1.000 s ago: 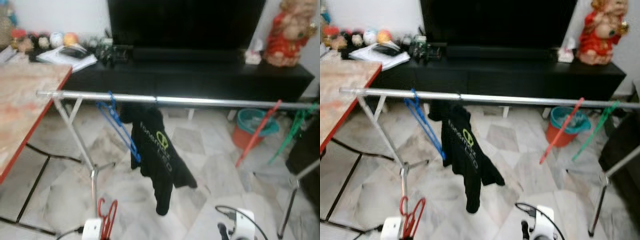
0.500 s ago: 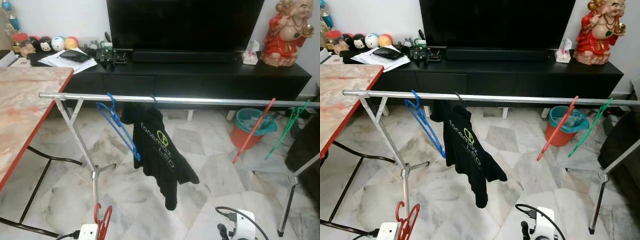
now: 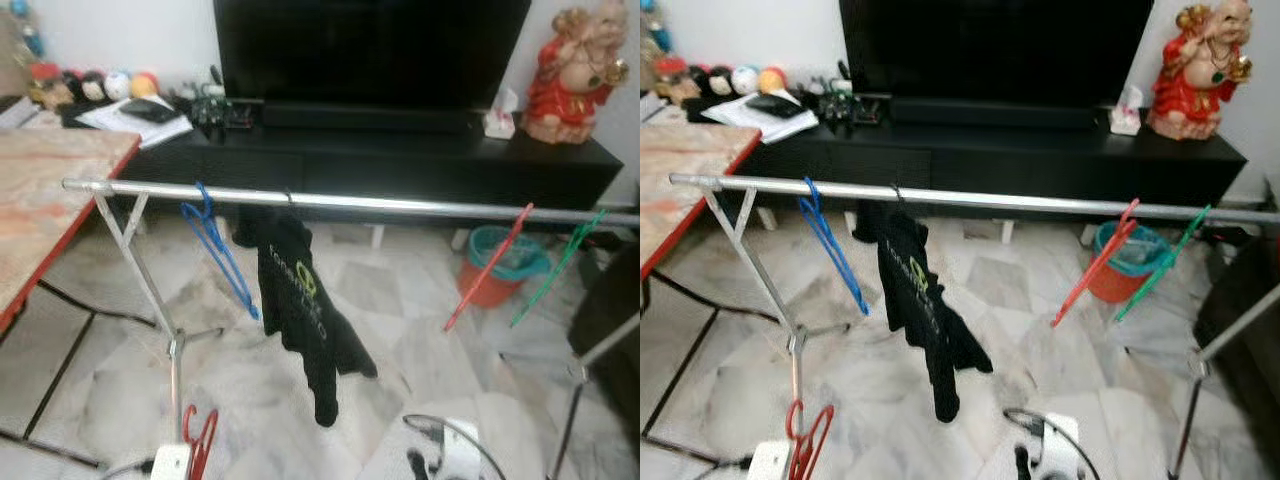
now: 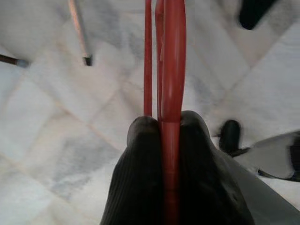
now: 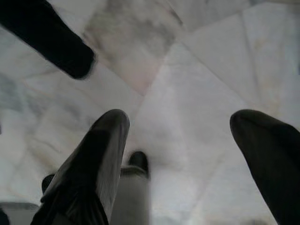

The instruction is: Hang hanger

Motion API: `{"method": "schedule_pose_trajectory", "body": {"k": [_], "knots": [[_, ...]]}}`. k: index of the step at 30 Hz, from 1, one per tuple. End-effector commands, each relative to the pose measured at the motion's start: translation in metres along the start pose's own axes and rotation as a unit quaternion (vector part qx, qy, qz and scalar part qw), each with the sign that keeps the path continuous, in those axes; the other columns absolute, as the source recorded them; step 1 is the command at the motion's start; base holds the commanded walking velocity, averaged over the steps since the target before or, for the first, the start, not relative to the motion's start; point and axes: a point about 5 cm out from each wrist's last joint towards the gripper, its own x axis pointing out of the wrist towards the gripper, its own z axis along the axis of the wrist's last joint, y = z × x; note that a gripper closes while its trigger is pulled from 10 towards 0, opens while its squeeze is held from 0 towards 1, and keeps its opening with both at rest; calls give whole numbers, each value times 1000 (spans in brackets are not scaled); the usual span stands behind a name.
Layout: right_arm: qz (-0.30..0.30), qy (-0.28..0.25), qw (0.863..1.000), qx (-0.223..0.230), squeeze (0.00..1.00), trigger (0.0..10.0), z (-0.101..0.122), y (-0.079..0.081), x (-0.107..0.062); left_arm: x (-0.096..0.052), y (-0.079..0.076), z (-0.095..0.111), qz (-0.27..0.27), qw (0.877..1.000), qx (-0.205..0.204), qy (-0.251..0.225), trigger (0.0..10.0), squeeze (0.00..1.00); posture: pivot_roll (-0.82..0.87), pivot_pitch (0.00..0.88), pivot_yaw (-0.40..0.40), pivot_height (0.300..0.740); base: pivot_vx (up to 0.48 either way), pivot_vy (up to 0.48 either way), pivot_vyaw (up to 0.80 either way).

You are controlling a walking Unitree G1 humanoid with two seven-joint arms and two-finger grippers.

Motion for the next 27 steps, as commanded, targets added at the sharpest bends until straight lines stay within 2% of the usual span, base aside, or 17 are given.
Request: {"method": "schedule_pose_trajectory", "body": {"k": [1,6,16,21,24,27], "knots": [[3,-2,1000,0,0,10000,2,4,0,-1,5,-2,6,1000,11,6,10000,0,33,0,-40,740,0,-394,0],[2,-3,1000,0,0,10000,2,1,0,-1,5,-1,5,1000,11,3,10000,0,34,0,-41,740,0,-394,0],[-18,-4,1000,5,0,10000,5,-38,-2,-1,3,-1,2,1000,15,3,10000,0,34,0,-42,740,0,-389,0],[-20,-3,1000,5,0,10000,5,-41,-2,-1,3,-1,2,1000,16,2,10000,0,34,0,-43,740,0,-384,0],[-18,-2,1000,3,0,10000,4,-38,-2,-1,3,0,2,1000,19,2,10000,0,34,0,-43,740,0,-369,0],[-16,-1,1000,3,0,10000,2,-35,-2,0,2,2,4,1000,26,-2,10000,0,34,0,-43,740,0,0,0]]}}
